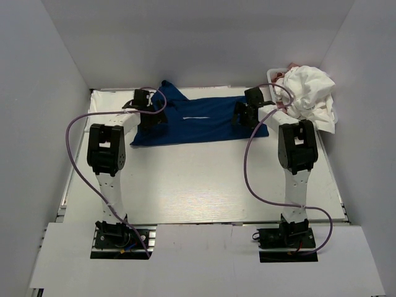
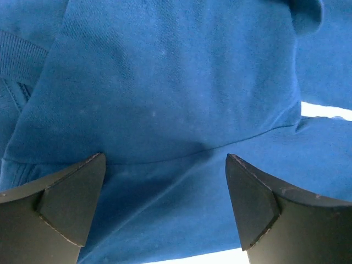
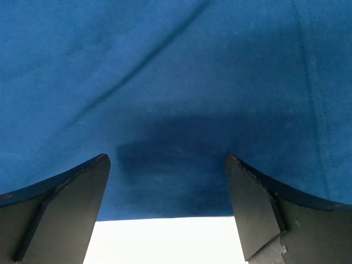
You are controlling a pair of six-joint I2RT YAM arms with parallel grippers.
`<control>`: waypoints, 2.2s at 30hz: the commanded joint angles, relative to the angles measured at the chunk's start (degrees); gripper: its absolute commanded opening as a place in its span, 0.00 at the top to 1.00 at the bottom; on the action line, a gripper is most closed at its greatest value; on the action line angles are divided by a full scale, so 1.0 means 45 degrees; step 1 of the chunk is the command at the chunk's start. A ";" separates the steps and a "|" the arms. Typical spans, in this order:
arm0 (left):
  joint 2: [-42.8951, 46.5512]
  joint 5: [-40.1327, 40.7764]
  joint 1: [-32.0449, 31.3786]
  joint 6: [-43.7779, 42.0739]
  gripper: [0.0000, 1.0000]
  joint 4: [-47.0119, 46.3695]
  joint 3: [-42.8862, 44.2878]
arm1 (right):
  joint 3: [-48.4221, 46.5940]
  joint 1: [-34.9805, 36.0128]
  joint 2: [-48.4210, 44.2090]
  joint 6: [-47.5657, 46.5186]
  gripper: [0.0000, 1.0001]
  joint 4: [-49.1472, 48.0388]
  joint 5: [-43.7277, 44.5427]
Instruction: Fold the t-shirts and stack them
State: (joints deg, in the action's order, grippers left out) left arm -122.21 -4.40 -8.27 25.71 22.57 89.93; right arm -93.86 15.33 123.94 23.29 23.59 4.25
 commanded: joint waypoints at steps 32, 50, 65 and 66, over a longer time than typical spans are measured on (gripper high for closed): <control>1.1086 0.1465 -0.0505 0.2645 0.00 0.2892 -0.7610 | 1.1134 0.2179 -1.2134 0.2656 0.10 -0.0419 0.2355; 0.2944 0.3246 0.0607 0.1629 0.00 0.3890 0.0442 | 0.3282 0.1105 -0.5083 0.2131 0.10 0.0675 0.3020; -0.1277 -0.1520 0.0276 0.0847 0.21 0.2133 0.3256 | 0.1658 0.0089 -0.2444 0.2266 0.10 0.1164 0.3215; -0.1472 -0.1521 0.0276 0.0848 0.21 0.2249 0.3432 | 0.1776 0.0050 -0.2464 0.2247 0.10 0.1144 0.3215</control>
State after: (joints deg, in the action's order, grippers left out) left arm -128.16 -6.90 -7.09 29.41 34.72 101.65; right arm -85.41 16.19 112.81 32.64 28.62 18.09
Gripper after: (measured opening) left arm 0.793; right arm 0.904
